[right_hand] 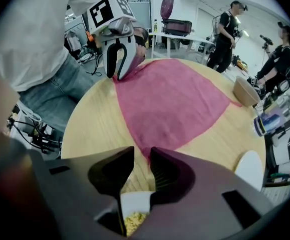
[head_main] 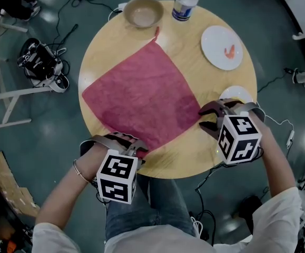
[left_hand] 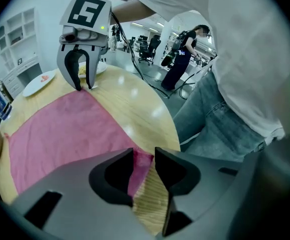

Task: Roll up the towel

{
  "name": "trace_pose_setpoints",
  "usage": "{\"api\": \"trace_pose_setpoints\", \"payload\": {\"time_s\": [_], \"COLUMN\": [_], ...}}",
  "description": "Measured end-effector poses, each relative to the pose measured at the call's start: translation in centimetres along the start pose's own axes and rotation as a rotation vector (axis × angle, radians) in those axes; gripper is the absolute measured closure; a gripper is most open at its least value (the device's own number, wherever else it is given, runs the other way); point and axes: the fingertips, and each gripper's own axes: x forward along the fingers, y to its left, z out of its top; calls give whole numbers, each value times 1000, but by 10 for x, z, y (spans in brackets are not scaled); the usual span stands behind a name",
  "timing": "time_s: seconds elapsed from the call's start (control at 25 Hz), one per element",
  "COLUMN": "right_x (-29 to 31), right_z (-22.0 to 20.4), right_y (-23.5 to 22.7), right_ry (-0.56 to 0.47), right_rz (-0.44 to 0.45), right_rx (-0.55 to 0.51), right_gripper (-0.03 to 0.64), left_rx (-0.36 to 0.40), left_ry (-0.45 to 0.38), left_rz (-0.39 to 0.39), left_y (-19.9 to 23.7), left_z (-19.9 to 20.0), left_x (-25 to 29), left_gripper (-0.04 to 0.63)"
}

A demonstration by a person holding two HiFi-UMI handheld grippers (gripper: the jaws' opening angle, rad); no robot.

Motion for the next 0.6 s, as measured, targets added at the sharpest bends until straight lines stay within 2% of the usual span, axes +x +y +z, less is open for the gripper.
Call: {"api": "trace_pose_setpoints", "payload": {"time_s": [0.32, 0.6], "right_x": [2, 1], "right_z": [0, 0], "right_y": [-2, -4], "right_ry": [8, -2], "right_rz": [-17, -23], "right_rx": [-19, 0], "right_gripper": [535, 543], "left_rx": [-16, -39], "left_ry": [14, 17], "left_rz": [11, 4], "left_y": [5, 5], "left_z": [-1, 0], "left_x": [4, 2], "left_gripper": [467, 545]}}
